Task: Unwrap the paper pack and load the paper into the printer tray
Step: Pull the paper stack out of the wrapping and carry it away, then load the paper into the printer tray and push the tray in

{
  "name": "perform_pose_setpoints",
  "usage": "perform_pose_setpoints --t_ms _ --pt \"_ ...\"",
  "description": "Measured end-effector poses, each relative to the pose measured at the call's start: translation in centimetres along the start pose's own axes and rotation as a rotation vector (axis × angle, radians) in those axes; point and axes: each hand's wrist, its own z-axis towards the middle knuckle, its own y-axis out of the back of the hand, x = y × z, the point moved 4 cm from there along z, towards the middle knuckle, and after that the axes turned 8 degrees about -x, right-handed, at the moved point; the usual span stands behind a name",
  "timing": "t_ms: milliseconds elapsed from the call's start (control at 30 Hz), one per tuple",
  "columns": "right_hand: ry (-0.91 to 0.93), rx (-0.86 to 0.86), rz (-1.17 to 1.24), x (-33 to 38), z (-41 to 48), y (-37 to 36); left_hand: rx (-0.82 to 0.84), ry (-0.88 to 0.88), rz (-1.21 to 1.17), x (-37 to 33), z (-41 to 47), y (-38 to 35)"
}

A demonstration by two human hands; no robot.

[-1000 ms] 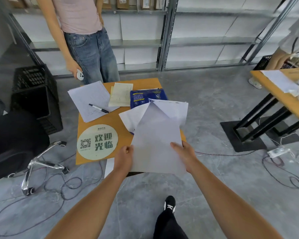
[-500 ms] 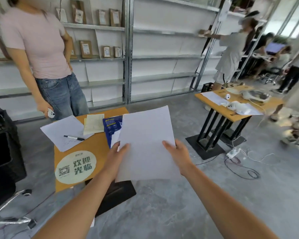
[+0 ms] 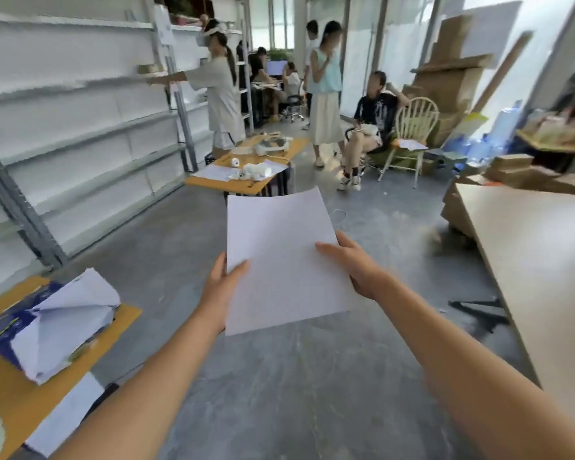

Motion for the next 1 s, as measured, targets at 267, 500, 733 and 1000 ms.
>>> perform_pose_setpoints --t_ms 267,500,733,1000 --pt "-0.011 -0.678 -0.033 -0.6 -16.1 21.0 0.543 0.035 0.050 3.2 -9.9 -22.3" --pt "-0.019 -1.042 -0.061 -3.9 -30.8 26.0 0.944 0.088 0.067 5.1 -21.2 -30.2" --pt "-0.063 -1.364 0.107 -9.6 -47.2 24.0 1.319 0.262 0.114 9.2 -33.9 -30.8" --pt "0.009 -1.679 0.317 -12.1 -66.7 19.5 1.700 0.310 0.157 9.9 -52.1 -29.3"
